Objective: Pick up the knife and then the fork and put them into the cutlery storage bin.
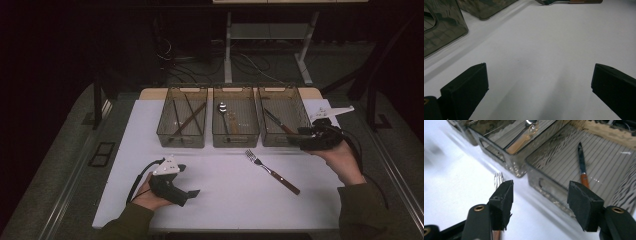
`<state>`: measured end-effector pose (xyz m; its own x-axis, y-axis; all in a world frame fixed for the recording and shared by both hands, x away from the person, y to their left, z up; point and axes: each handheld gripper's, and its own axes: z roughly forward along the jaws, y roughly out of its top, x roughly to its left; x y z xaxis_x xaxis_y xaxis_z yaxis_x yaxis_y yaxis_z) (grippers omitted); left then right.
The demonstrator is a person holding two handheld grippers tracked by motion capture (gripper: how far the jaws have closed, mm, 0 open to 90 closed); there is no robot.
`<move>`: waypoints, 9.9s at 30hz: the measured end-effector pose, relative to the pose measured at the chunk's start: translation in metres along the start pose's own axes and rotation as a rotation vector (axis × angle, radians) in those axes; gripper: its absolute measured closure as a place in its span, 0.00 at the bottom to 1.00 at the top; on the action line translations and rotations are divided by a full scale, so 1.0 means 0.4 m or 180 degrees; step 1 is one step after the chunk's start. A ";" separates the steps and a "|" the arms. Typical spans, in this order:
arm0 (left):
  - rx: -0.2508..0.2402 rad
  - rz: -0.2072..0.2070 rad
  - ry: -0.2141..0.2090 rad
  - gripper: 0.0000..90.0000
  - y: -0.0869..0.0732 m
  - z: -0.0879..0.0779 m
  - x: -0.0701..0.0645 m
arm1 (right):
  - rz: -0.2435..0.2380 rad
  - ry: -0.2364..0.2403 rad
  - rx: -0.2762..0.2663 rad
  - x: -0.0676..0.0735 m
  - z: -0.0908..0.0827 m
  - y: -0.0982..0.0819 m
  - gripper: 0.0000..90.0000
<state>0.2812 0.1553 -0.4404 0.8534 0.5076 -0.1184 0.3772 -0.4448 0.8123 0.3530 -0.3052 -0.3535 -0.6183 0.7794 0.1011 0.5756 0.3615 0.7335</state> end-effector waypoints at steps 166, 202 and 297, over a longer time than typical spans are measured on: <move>0.0012 0.0019 -0.0021 0.01 0.000 0.000 -0.001 | -0.0167 0.0164 0.0101 -0.006 -0.001 -0.033 0.86; -0.0001 0.0009 -0.0034 0.01 0.000 0.000 0.000 | -0.0068 -0.0128 0.0003 -0.118 0.023 0.103 0.86; -0.0028 -0.0032 -0.0050 0.01 -0.001 -0.005 0.010 | 0.0017 -0.0498 0.0368 -0.154 0.172 0.088 0.30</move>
<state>0.2838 0.1590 -0.4403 0.8552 0.5003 -0.1355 0.3827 -0.4333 0.8160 0.4479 -0.3054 -0.3802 -0.5296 0.8482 -0.0074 0.6418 0.4064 0.6503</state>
